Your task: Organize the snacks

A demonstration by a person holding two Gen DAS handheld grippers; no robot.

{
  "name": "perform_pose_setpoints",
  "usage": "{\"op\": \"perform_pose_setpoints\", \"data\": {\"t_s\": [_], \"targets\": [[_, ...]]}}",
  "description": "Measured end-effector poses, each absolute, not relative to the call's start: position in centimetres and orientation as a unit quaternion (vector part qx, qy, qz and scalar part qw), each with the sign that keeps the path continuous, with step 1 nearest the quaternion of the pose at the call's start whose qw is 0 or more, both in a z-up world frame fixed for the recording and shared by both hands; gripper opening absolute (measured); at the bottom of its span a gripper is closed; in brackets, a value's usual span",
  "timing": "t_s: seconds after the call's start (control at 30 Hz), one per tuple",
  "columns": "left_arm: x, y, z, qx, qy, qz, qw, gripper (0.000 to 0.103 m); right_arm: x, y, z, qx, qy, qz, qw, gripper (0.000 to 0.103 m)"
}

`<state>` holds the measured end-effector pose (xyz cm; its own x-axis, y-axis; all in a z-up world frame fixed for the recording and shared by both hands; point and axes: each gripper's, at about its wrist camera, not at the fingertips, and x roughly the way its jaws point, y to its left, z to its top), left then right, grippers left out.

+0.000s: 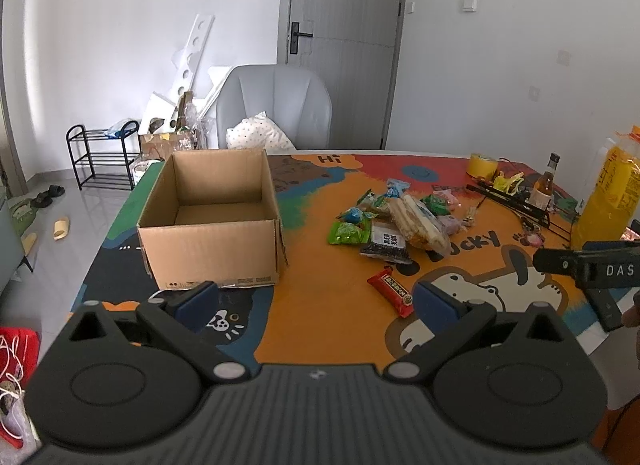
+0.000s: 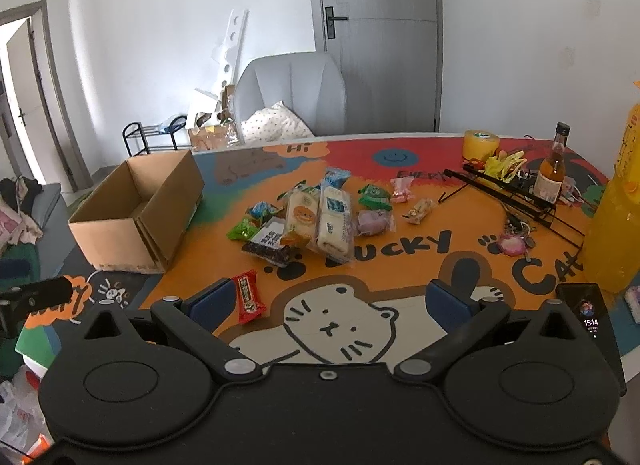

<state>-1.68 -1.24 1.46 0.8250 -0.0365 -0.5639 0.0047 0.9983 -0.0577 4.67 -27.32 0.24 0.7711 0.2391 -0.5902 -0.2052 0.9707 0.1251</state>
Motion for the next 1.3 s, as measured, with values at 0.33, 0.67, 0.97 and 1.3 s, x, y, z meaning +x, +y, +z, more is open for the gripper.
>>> {"op": "perform_pose_setpoints", "data": {"t_s": [0.33,0.67,0.97,1.3], "targets": [[-0.1,-2.3,0.4,-0.037,0.303,-0.028,0.952,0.103,6.5,-27.5,-1.5,0.031,0.335,0.109,0.935,0.103],[3.2,-3.6,-1.7,-0.053,0.309,-0.048,0.949,0.102,9.2,-29.2,-3.3,0.087,0.334,0.124,0.93,0.103],[6.4,-5.1,-3.2,-0.081,0.304,-0.041,0.948,0.099,11.4,-30.6,-4.6,0.127,0.317,0.14,0.93,0.103],[9.6,-6.3,-6.3,-0.118,0.325,-0.025,0.938,0.088,14.6,-30.6,-7.0,0.151,0.322,0.174,0.918,0.084]]}}
